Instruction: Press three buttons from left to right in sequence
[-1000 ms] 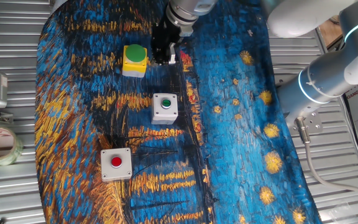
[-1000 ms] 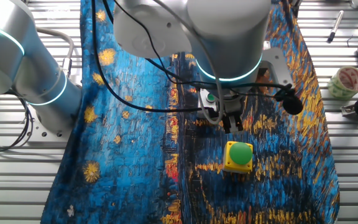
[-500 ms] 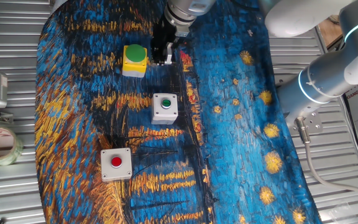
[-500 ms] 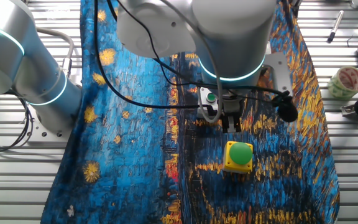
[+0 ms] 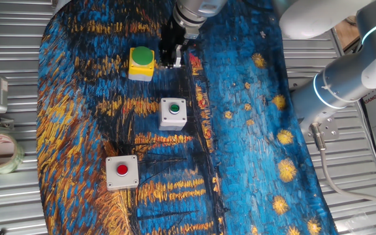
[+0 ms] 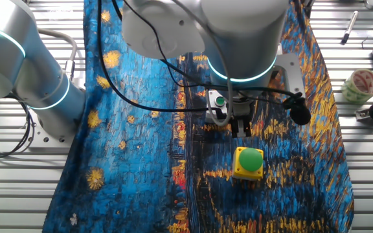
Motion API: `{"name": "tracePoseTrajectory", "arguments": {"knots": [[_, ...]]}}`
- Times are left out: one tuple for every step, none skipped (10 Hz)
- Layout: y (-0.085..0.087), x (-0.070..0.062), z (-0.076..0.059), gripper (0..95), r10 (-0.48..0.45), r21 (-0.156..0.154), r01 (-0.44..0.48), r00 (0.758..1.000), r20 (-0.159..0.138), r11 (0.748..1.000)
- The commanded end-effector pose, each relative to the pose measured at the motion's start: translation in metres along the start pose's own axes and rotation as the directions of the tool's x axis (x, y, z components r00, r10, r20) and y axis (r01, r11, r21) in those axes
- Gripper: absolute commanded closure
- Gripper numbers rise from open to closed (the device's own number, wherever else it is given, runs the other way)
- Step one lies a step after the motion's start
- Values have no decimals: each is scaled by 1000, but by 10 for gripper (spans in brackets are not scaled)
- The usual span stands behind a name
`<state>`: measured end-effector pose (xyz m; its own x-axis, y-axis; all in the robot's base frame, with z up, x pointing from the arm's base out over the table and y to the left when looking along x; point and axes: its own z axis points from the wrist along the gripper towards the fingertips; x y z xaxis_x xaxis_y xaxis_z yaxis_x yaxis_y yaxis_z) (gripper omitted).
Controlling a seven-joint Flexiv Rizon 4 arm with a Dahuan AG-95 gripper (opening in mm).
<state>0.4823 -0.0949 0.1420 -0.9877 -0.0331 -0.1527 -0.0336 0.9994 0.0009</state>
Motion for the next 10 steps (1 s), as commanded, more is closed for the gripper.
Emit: {"name": "tracePoseTrajectory", "arguments": {"knots": [[0,-1,-1,950,7,4,-7,1000,-2,1000],[0,-1,-1,950,8,6,-8,1000,-4,1000],[0,-1,-1,950,8,7,-8,1000,-6,1000],[-1,-1,0,950,12,5,-12,1000,-4,1000],[-2,-2,0,950,13,1,-13,1000,-4,1000],[-3,-2,0,950,12,0,-12,1000,-5,1000],[-9,-5,3,950,2,-7,-2,1000,-7,1000],[-13,-5,4,950,-9,-13,9,1000,-4,1000],[-19,-4,6,950,-26,-19,26,1000,-1,999],[-24,-5,6,950,-36,-19,35,999,-2,999]]}}
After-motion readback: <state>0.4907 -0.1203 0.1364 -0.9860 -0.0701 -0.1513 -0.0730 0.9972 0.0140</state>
